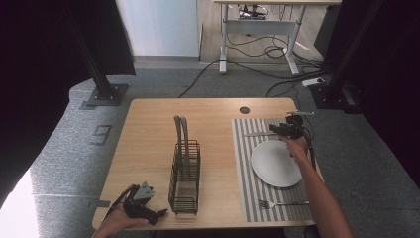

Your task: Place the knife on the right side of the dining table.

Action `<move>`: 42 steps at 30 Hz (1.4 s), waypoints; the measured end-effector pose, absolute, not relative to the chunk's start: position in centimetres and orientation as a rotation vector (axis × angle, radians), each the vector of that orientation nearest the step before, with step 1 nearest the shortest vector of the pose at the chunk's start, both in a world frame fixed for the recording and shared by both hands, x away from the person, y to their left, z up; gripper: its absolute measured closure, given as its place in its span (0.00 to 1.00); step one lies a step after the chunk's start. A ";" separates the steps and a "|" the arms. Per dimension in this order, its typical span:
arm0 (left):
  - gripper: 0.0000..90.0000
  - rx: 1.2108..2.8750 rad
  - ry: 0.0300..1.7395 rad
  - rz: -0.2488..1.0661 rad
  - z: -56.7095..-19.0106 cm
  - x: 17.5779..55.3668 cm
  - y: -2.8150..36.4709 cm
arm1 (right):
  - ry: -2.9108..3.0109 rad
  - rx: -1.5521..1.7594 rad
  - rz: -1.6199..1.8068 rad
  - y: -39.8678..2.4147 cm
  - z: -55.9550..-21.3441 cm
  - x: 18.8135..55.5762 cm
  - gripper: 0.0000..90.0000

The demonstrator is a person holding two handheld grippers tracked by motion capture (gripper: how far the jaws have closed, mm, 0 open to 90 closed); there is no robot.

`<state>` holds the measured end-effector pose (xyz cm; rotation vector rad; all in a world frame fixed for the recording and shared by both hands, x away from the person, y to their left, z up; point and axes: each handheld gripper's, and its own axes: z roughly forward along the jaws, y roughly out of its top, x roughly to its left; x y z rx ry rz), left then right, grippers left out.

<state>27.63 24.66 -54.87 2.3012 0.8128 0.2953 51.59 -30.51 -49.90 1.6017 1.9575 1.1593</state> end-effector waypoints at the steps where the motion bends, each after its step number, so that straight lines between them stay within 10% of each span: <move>1: 0.00 2.301 0.813 0.295 -54.9 27.6 24.7 | 1.969 1.588 1.178 -30.2 -49.6 51.1 0.47; 18: 0.00 2.302 0.814 0.296 -54.9 27.6 24.7 | 2.071 1.365 1.445 -24.0 -45.2 42.8 0.46; 42: 0.00 2.300 0.815 0.298 -54.9 27.6 24.6 | 2.290 1.140 1.473 -15.5 -48.9 35.9 0.43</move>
